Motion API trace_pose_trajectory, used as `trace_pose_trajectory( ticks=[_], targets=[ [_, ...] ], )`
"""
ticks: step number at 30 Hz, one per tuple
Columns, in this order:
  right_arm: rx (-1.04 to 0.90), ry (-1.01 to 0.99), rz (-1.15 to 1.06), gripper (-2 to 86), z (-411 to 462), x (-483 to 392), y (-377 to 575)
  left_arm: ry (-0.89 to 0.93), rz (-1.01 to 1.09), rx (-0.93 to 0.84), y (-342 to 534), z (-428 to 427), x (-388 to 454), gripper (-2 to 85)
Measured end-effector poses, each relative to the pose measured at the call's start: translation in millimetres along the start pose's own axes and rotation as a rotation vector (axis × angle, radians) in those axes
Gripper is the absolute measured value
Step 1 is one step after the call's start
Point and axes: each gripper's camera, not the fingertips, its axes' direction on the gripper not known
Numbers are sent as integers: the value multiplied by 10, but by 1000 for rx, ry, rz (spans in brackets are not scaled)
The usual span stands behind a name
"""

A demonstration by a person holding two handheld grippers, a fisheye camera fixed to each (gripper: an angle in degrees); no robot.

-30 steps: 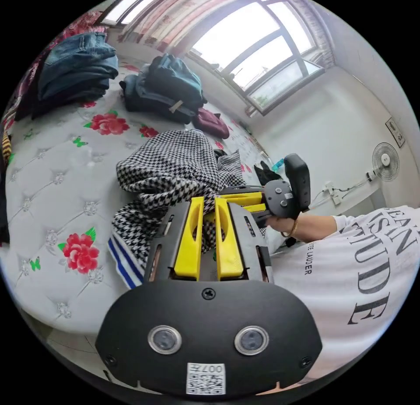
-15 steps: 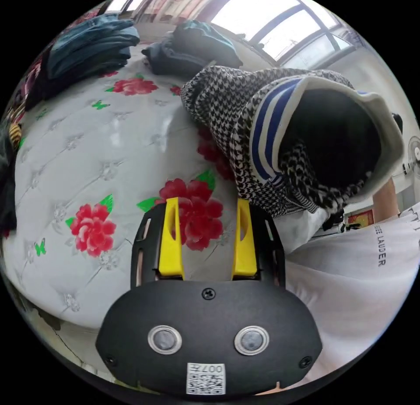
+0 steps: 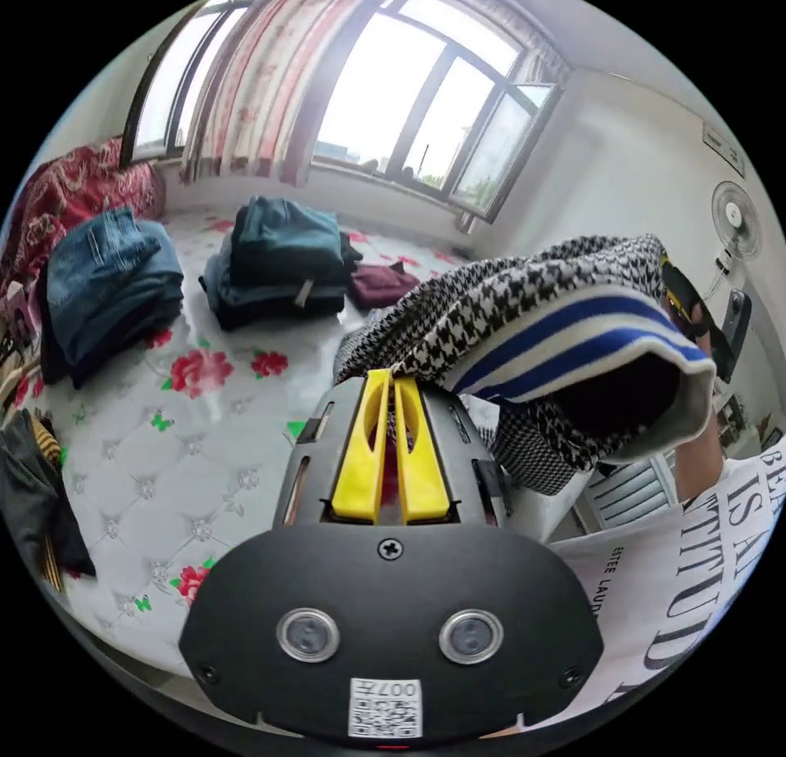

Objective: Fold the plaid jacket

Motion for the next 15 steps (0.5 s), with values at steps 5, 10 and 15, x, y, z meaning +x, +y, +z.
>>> trace_pose_trajectory(
  ticks=[5,10,15],
  targets=[
    [232,129,-90,49,-1045,-111,-180,-143,197,367,-95,-1147,895,-10],
    [430,262,-227,45,-1840,-353,-376,-315,346,697,65,-2040,1841,-10],
    [504,329,-335,42,-2119,-504,-658,-489,436,927,149,-2604,2478,-9]
  ],
)
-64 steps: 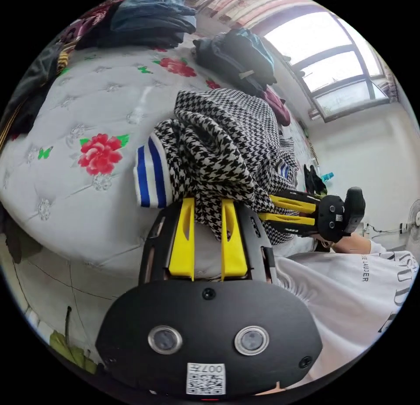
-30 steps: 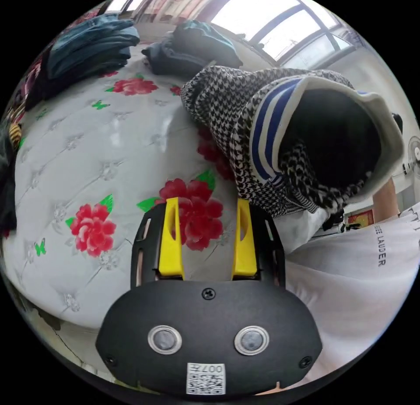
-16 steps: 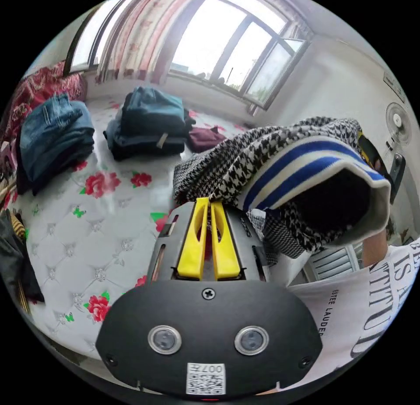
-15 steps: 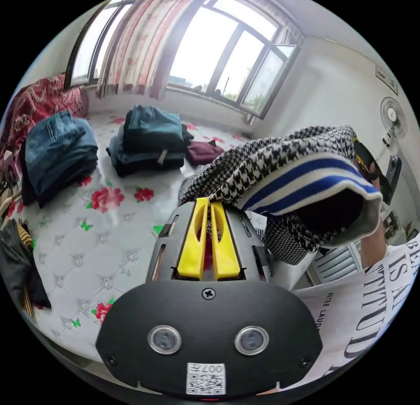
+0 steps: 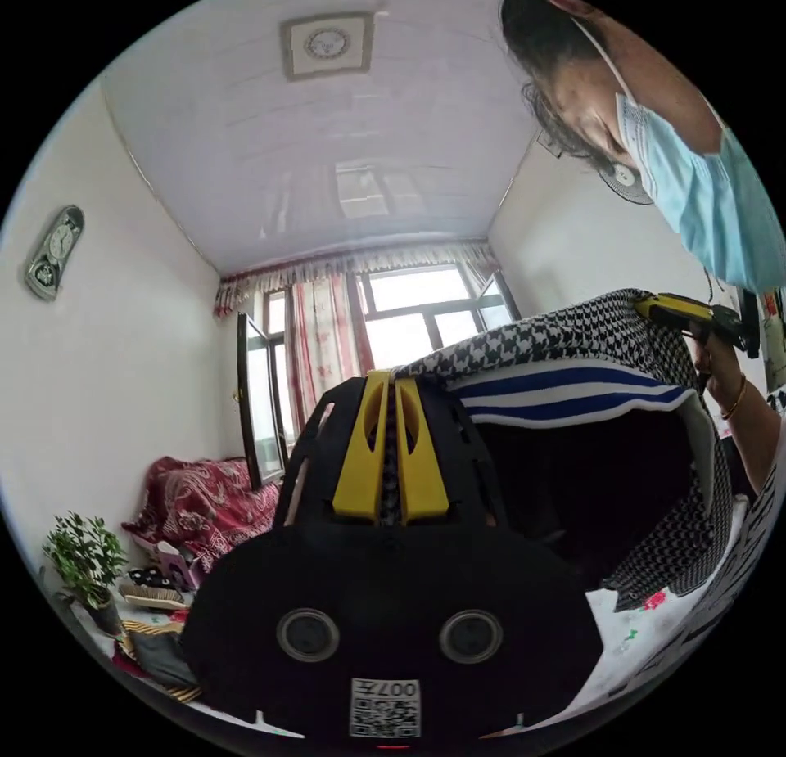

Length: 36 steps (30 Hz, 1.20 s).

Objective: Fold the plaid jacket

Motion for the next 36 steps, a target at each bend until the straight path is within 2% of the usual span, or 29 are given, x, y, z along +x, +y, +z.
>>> trace_pose_trajectory(
  ticks=[3,6,7,8,9,10,11,13,15,18,20,23,27,29,31,34,36],
  targets=[
    [-38,16,14,42,324,83,-88,31,-13,-44,-131,231,50,-9],
    [-146,-42,35,44,1024,184,3,-74,92,-167,-16,928,265,-7],
    [-260,-39,19,45,1510,168,148,-44,130,-300,159,1448,327,-5],
    [-406,-58,34,48,2062,163,395,36,76,-475,432,2002,298,0],
    [-474,-73,53,49,2326,166,563,68,27,-563,605,2251,263,2],
    [-619,-89,120,52,2783,187,957,98,-58,-733,980,2635,197,9],
    [-745,-67,187,55,3058,214,1371,65,-114,-842,1324,2795,139,8],
    [-789,-79,244,61,3057,232,1875,-13,-146,-877,1718,2698,88,1],
    [-819,-117,266,69,2904,191,2391,2,-144,-920,2105,2504,92,8],
    [-1071,-161,316,80,2691,48,3499,52,-158,-1119,2925,2147,170,41],
    [-1283,-251,484,93,2547,-68,4280,107,-170,-1350,3594,1874,310,53],
    [-1388,-341,608,109,2506,-336,4802,117,-159,-1493,4017,1605,475,53],
    [-1460,-434,523,115,2835,-871,5068,113,-7,-1505,4084,1672,677,51],
    [-1561,-468,436,98,3159,-1201,5293,101,109,-1599,4285,1872,794,51],
    [-1636,-468,386,76,3377,-1295,5403,91,97,-1684,4448,2023,781,51],
    [-1597,-541,341,39,3594,-1105,5256,90,-8,-1708,4454,2193,628,50],
    [-1594,-436,271,32,3662,-831,5169,109,-57,-1706,4434,2232,529,49]
  ],
)
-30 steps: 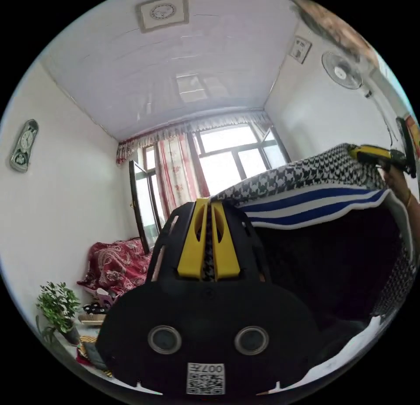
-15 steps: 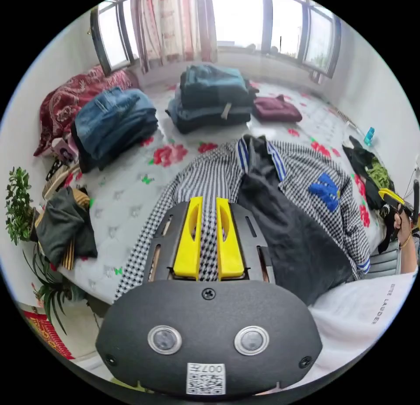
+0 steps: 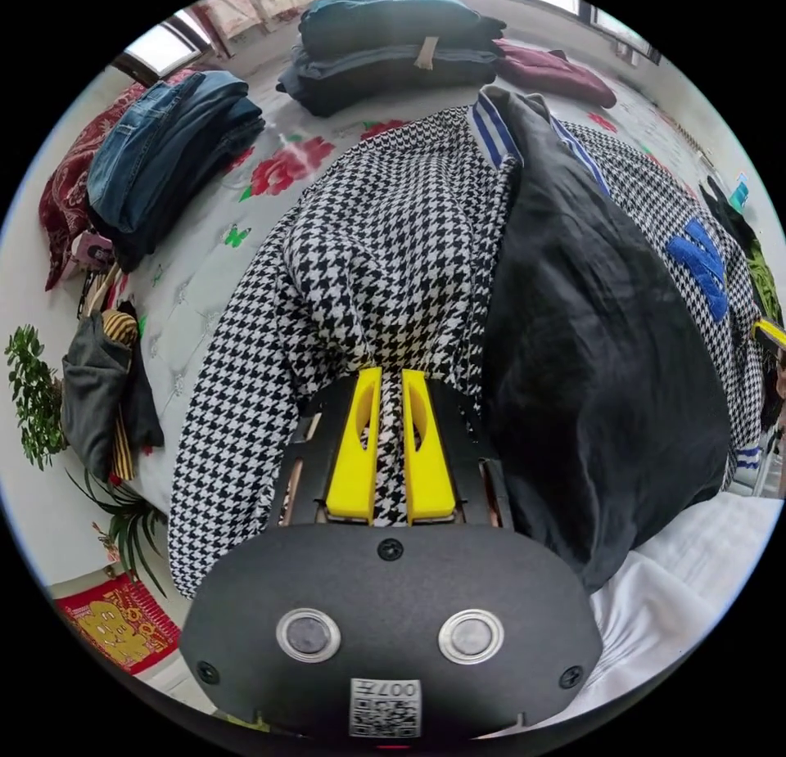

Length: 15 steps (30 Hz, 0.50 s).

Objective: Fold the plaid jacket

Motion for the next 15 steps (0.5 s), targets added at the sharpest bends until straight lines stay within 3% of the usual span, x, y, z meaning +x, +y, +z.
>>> trace_pose_trajectory(
  ticks=[2,4,5,8,11,15],
  targets=[
    [2,236,127,38,-243,496,17,56,-6,33,20,-59,-128,49],
    [65,332,340,51,-450,962,109,100,-25,48,23,-103,-231,49],
    [87,352,488,64,-555,1214,182,122,-33,46,7,-136,-286,49],
    [161,326,646,83,-758,1228,219,155,-13,33,-50,-315,-376,50],
    [347,202,409,90,-874,344,-16,191,14,157,-39,-768,-489,55],
    [340,26,14,101,-507,-1010,-560,211,171,241,-170,-1083,-472,89]
  ],
)
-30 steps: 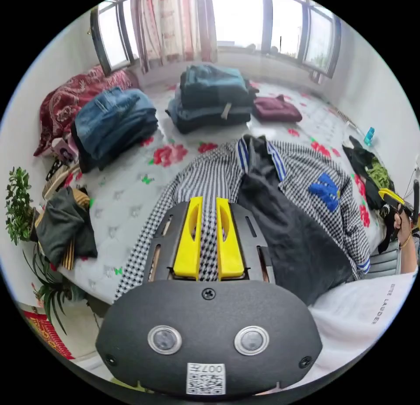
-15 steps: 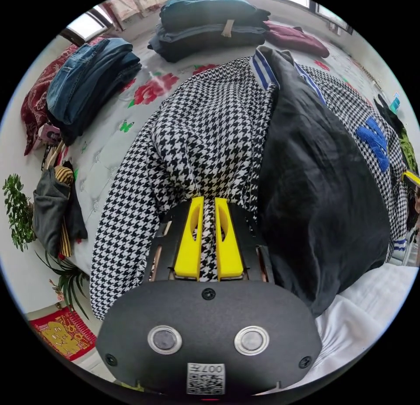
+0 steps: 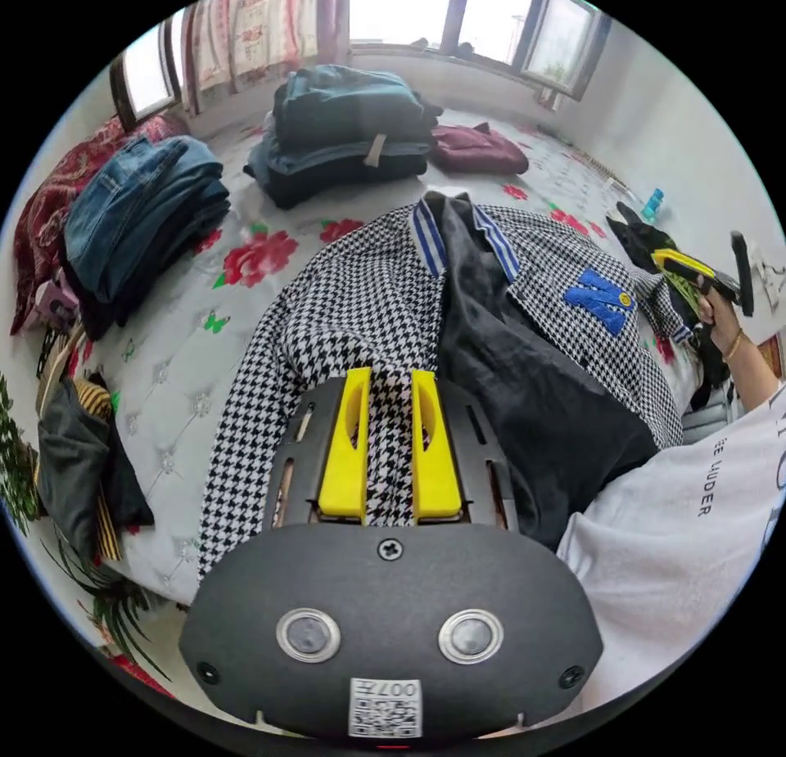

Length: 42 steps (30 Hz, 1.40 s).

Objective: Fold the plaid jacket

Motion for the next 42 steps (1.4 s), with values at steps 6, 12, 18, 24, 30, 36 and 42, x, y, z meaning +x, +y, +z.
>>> trace_pose_trajectory(
  ticks=[6,12,18,24,30,36,42],
  targets=[
    [-354,-175,-279,124,1439,-1392,-356,40,84,-263,-243,618,-86,114],
    [-314,-140,-401,24,1272,-1445,-356,260,51,-188,-421,-80,-651,53],
    [41,-186,-76,9,67,-471,-833,470,-110,41,-596,-905,-1674,-7],
    [116,-5,74,31,-10,86,-1735,305,-408,260,-1351,-874,-2151,-3],
    [49,-188,167,75,258,73,-1631,74,-476,181,-1599,-476,-1926,45],
    [-114,-122,98,85,51,-182,15,-98,-365,163,-301,-702,-1207,48],
    [-327,-192,271,97,-307,-55,1475,-73,-462,-6,1084,-823,-793,75]
  ],
)
